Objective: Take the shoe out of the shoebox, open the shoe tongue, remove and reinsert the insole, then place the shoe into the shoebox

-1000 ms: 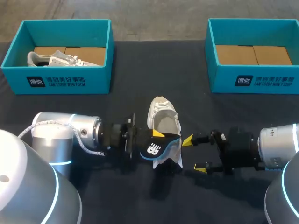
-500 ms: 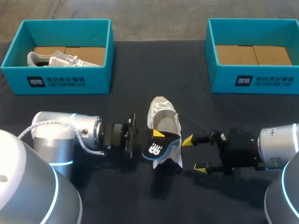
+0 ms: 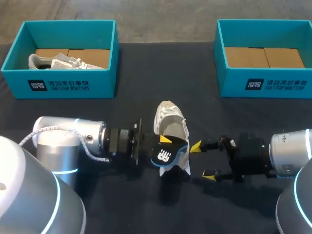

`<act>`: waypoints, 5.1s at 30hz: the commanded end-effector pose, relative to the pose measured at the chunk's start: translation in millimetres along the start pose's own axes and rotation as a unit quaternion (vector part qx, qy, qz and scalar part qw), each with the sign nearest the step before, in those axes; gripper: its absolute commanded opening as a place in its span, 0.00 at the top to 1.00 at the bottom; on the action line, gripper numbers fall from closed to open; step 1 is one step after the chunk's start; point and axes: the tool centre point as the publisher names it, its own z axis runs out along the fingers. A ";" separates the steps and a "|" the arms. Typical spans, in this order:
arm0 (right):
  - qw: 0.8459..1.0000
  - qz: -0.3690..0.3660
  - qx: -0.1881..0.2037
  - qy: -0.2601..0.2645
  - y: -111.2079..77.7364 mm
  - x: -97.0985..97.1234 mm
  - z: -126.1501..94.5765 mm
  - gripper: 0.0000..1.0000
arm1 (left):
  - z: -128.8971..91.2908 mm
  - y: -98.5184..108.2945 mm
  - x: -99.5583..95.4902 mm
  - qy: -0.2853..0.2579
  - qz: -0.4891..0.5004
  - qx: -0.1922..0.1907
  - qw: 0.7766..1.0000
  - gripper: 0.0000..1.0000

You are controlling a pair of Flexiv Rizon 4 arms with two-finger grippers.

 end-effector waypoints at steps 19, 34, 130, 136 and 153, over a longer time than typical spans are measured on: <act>1.000 0.000 -0.001 -0.001 -1.4 0.5 -0.2 0.00 | 8.4 18.1 -2.8 0.008 0.019 -0.051 0.998 1.00; 1.000 0.000 -0.001 -0.001 -1.4 0.5 -0.2 0.00 | 2.6 13.0 0.2 0.008 0.016 -0.047 0.999 0.87; 1.000 0.000 -0.001 -0.001 -1.4 0.5 -0.2 0.00 | -4.2 -12.6 6.4 0.030 0.056 -0.029 0.998 0.79; 1.000 0.000 -0.001 -0.001 -1.4 0.5 -0.2 0.00 | -6.6 -18.0 8.9 0.035 0.061 -0.026 0.997 0.79; 1.000 0.000 -0.001 -0.001 -1.4 0.5 -0.2 0.00 | -4.1 -8.6 10.5 0.032 0.060 -0.026 0.997 1.00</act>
